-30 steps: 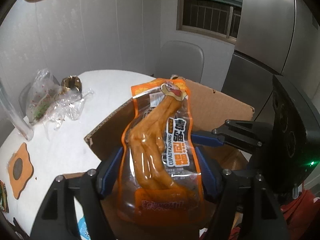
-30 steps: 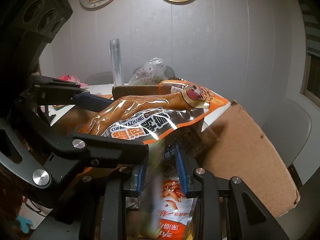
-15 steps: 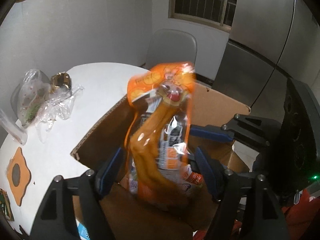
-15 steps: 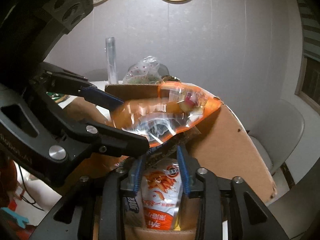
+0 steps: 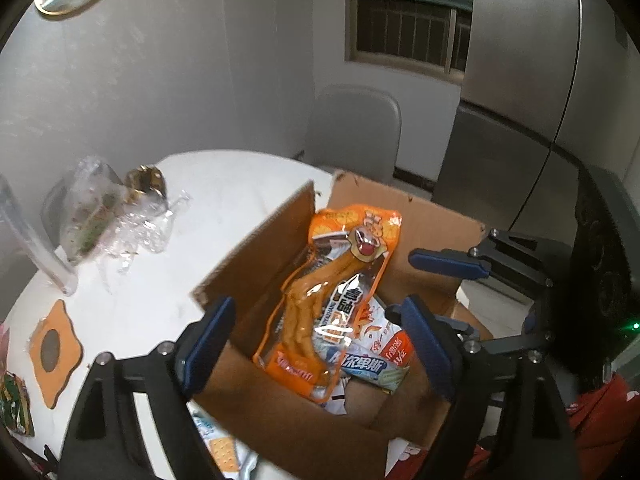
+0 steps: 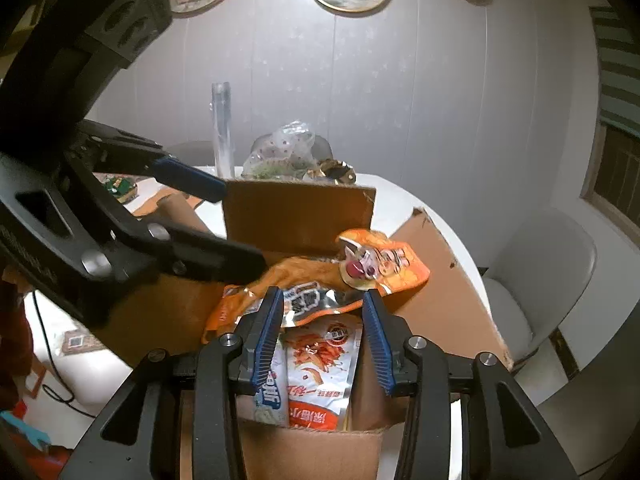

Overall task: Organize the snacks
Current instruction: 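Lower both snacks into the box and open both grippers, then grasp the blue cracker packet with the right gripper while the left gripper grasps the green jelly cup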

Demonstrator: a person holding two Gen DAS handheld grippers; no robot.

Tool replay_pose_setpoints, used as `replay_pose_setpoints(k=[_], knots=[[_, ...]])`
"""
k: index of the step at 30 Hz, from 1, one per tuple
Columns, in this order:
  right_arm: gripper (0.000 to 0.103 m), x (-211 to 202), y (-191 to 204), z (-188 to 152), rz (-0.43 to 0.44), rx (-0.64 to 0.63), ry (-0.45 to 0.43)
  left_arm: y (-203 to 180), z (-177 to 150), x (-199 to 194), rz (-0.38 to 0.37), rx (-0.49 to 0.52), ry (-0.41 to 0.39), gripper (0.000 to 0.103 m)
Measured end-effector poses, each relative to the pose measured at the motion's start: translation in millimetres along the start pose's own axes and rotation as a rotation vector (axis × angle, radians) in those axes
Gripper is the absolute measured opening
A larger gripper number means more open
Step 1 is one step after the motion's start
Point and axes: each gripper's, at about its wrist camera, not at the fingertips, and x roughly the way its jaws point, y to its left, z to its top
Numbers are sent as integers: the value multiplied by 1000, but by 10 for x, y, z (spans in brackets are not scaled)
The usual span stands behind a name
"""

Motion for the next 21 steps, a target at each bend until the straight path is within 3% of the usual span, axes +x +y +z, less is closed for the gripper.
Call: replay_pose_setpoints(k=[6, 12, 21], knots=[[37, -278, 307, 116, 39, -36, -66, 198, -290, -603, 88, -38, -109, 89], [42, -532, 870, 254, 137, -106, -133, 492, -756, -1090, 196, -95, -159, 89], [44, -274, 1839, 308, 311, -199, -76, 1006, -1662, -1413, 289, -180, -146, 90]])
